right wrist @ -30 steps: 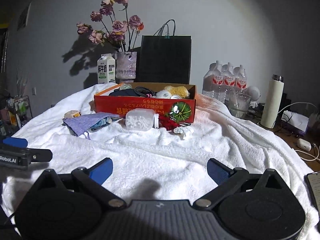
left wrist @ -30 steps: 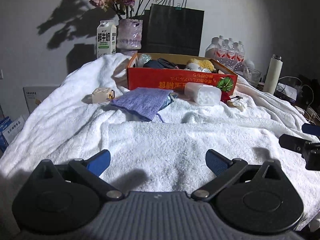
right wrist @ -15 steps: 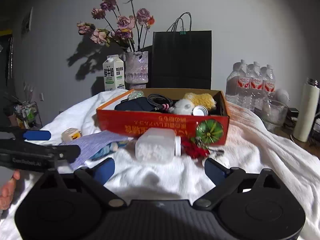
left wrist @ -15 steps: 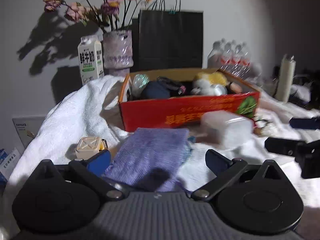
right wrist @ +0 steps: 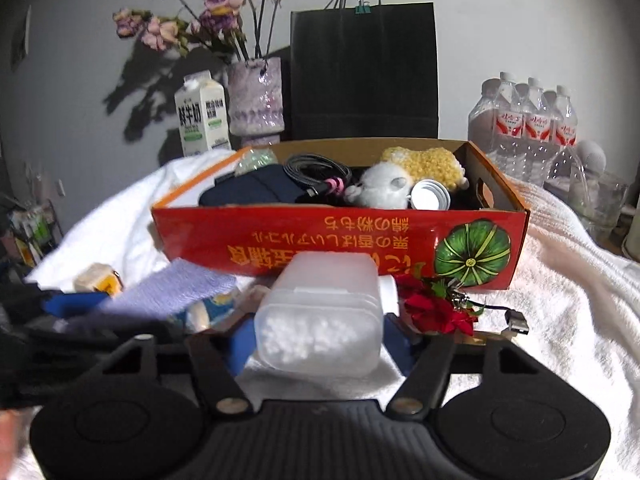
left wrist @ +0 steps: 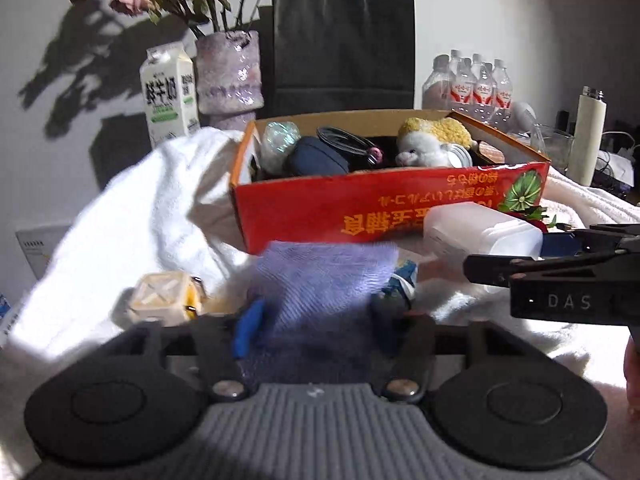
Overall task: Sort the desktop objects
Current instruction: 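Grasp the purple cloth with the left gripper while the right gripper grasps the bead container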
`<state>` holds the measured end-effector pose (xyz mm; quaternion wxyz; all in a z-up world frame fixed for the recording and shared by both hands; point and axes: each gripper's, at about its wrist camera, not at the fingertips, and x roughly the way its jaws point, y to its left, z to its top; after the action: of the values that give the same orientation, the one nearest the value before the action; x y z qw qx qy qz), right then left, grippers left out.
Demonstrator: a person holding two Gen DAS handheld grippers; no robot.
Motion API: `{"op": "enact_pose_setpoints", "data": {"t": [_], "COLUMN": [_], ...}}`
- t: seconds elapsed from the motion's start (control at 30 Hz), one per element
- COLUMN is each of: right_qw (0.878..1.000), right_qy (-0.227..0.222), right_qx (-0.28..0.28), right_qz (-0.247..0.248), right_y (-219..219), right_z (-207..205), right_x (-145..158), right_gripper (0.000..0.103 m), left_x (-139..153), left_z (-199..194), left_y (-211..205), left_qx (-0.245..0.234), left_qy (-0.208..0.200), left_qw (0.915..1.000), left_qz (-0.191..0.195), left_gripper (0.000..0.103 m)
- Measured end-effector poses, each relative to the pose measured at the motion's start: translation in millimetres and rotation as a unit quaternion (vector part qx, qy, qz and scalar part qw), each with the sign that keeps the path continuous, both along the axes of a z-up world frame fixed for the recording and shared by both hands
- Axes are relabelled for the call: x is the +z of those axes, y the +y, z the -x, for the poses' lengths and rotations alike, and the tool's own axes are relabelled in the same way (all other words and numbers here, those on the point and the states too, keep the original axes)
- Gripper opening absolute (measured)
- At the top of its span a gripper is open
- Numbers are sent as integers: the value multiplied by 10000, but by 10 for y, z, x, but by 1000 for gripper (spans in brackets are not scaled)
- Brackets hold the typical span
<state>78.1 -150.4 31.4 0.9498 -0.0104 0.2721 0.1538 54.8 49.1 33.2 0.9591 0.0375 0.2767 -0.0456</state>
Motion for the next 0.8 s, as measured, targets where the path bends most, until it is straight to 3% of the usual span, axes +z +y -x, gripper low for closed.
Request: {"op": "enact_pose_setpoints", "data": {"t": [0.03,0.1,0.23,0.37,0.43,0.53,0.6,0.63,0.7,0.73,0.77,0.8], "right_qw": [10000,9999,9996,9988,9983,9969,9958,9947,9936,9946,9952,9955], "right_qy": [17,34,-244,-370,-437,-341,-85,73,262,228,197,166], "right_qx": [-2,9,88,282,384,637,752,810,813,745,699,690], "right_qz": [-50,-147,-58,-145,-17,321,517,623,737,690,649,633], "right_y": [-16,-63,-150,-302,-375,-490,-573,-607,-648,-656,-656,-639], "right_z": [11,69,362,770,1021,1402,1601,1672,1758,1792,1804,1799], "right_x": [6,46,189,339,387,361,280,238,186,172,163,153], "right_gripper": [65,65,65,64,64,65,65,65,65,65,66,69], "left_x": [26,82,295,473,492,384,240,167,68,27,-8,-34], "left_z": [37,95,414,840,1064,1348,1494,1558,1656,1664,1637,1607], "left_y": [23,95,189,167,137,-10,-122,-172,-225,-242,-262,-284], "left_qx": [63,147,279,77,-55,-443,-561,-539,-375,-354,-415,-408], "left_qy": [-45,-91,-391,-636,-582,-231,106,255,378,442,494,498], "left_qw": [10000,9997,9967,9925,9902,9906,9917,9926,9941,9940,9940,9948], "left_qz": [20,188,658,1041,1267,1271,1150,1057,946,934,885,783], "left_gripper": [27,17,17,16,16,16,20,27,53,78,85,84]}}
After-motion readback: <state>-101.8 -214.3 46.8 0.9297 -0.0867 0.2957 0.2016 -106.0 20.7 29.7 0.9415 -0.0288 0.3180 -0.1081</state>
